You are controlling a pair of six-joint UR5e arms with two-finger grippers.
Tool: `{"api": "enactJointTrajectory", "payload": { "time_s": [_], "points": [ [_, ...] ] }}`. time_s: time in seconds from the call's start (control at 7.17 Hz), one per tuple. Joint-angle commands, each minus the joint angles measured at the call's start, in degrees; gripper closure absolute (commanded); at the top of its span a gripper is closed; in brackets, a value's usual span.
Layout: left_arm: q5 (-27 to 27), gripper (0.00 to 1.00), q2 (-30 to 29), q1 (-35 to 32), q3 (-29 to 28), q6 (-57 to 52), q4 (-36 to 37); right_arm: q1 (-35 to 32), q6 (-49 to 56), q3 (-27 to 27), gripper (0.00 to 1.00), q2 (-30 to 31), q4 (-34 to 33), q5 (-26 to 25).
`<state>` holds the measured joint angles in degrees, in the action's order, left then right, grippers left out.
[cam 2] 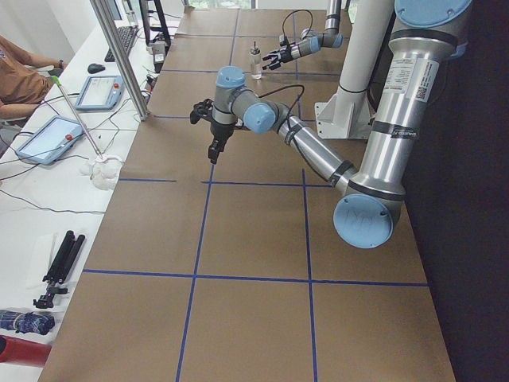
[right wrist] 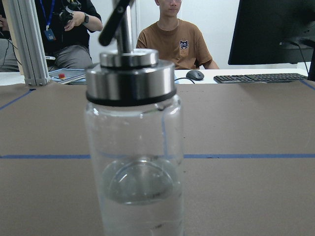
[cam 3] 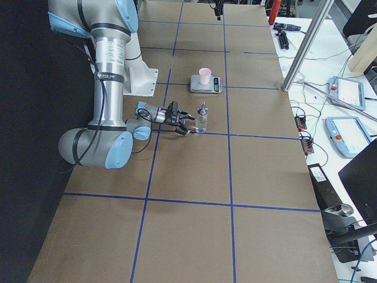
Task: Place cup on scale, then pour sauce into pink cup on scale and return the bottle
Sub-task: 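Close the right gripper around the glass bottle's body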
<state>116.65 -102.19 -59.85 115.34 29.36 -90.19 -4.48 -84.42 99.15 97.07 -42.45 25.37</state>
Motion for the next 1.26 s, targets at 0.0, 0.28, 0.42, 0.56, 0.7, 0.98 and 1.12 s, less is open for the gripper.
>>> {"api": "enactJointTrajectory", "payload": {
  "time_s": [0.0,0.28,0.42,0.56,0.7,0.98,1.12],
  "points": [
    [0.0,0.25,0.0,0.0,0.1,0.0,0.0,-0.9,0.9,-1.6,0.00,-2.5,0.0,0.4],
    [0.0,0.25,0.0,0.0,0.1,0.0,0.0,-0.9,2.5,-1.8,0.00,-2.4,0.0,0.4],
    [0.0,0.25,0.0,0.0,0.1,0.0,0.0,-1.1,2.6,-1.8,0.00,-2.5,0.0,0.4],
    [0.1,0.25,0.0,0.0,0.1,0.0,0.0,-1.2,3.0,-1.8,0.00,-2.5,0.0,0.3],
    [0.0,0.25,0.1,0.0,0.0,0.0,0.0,-1.6,3.2,-1.9,0.00,-2.6,0.0,0.4],
    [0.0,0.25,0.0,0.0,0.1,0.0,0.0,-2.2,3.3,-2.6,0.00,-3.5,0.0,0.4],
    [0.0,0.25,0.0,0.0,0.1,0.0,0.0,-2.8,3.9,-2.6,0.00,-3.6,0.0,0.5]
  ]
}}
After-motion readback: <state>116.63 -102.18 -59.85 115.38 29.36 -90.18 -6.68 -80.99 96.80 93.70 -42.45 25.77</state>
